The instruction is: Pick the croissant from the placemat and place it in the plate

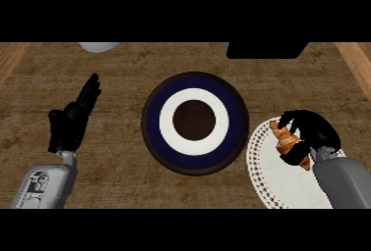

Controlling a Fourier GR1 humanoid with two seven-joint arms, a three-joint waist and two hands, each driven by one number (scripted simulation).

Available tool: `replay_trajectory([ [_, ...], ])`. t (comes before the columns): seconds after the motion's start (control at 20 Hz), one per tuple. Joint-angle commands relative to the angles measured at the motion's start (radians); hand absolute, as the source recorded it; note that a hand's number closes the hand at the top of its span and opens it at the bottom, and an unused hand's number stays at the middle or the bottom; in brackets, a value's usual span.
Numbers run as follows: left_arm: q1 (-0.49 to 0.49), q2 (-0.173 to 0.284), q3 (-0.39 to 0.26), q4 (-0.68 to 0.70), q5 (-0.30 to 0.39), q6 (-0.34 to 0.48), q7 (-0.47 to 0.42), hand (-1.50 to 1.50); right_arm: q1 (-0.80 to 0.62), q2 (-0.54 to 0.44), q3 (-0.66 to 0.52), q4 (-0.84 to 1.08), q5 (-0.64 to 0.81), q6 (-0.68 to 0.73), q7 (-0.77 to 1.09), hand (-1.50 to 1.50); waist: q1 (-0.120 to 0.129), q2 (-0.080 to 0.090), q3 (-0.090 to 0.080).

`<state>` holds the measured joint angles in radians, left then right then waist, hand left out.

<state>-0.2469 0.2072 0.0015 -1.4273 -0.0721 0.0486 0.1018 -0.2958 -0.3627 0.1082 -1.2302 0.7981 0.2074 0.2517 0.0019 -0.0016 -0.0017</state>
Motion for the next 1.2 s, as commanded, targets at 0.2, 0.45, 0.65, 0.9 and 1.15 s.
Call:
replay_trajectory([
  [0.2, -0.046, 0.008, 0.02, 0.047, 0.002, -0.016, 0.007, 0.0, -0.086, -0.205, -0.071, 0.271, -0.081, 0.066, -0.515, 1.5, 0.014, 0.012, 0.004],
  [0.45, -0.007, -0.001, 0.012, 0.035, 0.002, -0.022, -0.023, 0.0, -0.15, -0.21, -0.223, 0.283, -0.188, -0.077, -0.701, 1.5, 0.007, 0.007, 0.004],
  [0.65, -0.018, 0.001, 0.027, 0.063, 0.005, -0.024, -0.036, 0.0, -0.206, -0.184, -0.275, 0.264, -0.264, -0.074, -0.779, 1.5, 0.001, 0.004, 0.002],
  [0.9, -0.025, -0.019, 0.019, 0.074, -0.022, 0.002, -0.043, 0.0, -0.292, -0.142, -0.276, 0.225, -0.324, -0.018, -0.836, 1.5, 0.002, 0.004, 0.002],
  [1.15, 0.03, -0.032, -0.007, -0.023, -0.03, -0.001, -0.007, 0.0, -0.319, -0.104, -0.238, 0.106, -0.398, 0.177, -0.673, 1.5, 0.0, -0.002, 0.001],
])
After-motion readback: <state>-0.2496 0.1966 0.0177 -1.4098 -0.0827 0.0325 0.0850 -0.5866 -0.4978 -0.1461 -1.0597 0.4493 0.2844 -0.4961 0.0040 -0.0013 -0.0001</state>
